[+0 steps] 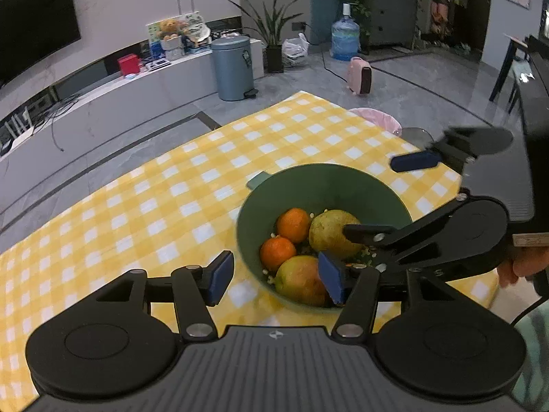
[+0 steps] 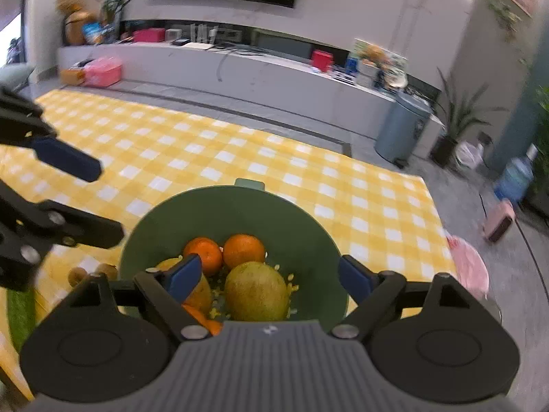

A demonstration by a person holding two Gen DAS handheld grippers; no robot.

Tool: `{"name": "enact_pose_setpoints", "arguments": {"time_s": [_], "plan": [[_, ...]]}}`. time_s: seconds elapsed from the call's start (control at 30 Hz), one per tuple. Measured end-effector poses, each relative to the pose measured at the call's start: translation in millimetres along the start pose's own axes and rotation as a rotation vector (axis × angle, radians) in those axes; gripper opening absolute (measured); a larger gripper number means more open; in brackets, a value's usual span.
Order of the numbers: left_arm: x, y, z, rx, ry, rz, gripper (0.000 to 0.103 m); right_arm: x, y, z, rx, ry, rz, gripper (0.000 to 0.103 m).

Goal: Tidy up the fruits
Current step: 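Move both grippers back toward the cucumber and tomato on the cloth, then grasp the green cucumber with the left gripper while the right gripper grasps the red tomato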

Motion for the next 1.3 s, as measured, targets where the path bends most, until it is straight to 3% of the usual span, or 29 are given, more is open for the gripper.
{"name": "enact_pose_setpoints", "arguments": {"time_s": [0.33,0.6,0.8,1.0,1.3], "plan": [[-27.9,-36.3,44.4,-0.030,0.024,0.078,0.067,-40.4,-31.5,48.9,0.043,0.078,-0.159,0.092],[-40.7,-68.1,74.2,-0.028,0.118,-0.054,0.067,-85.6,-60.8,61.2,0.054,0.084,-0.243,0.092],[-59.5,-90.2,75.8,-0.045,0.138,-0.093,0.067,-101.5,-76.7,56.2,0.054,0.044,-0.288,0.090],[-69.4,-108.9,61.4,-0.077,0.080,-0.022,0.065,-109.8,-87.0,48.0,0.046,0.005,-0.293,0.085],[-80.4,-125.0,29.6,-0.161,0.010,0.221,0.050,-125.0,-95.4,33.7,0.024,0.028,-0.283,0.076]]}}
Point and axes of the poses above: each gripper's, at about its wrist camera, not at the fingertips, and z roughly against the way its jaws point, x to its right, y to its top, the point moved 4 cm from there along -z, roughly the way its jaws point, and after that the axes turned 6 degrees about -x, right-handed, at the moved point
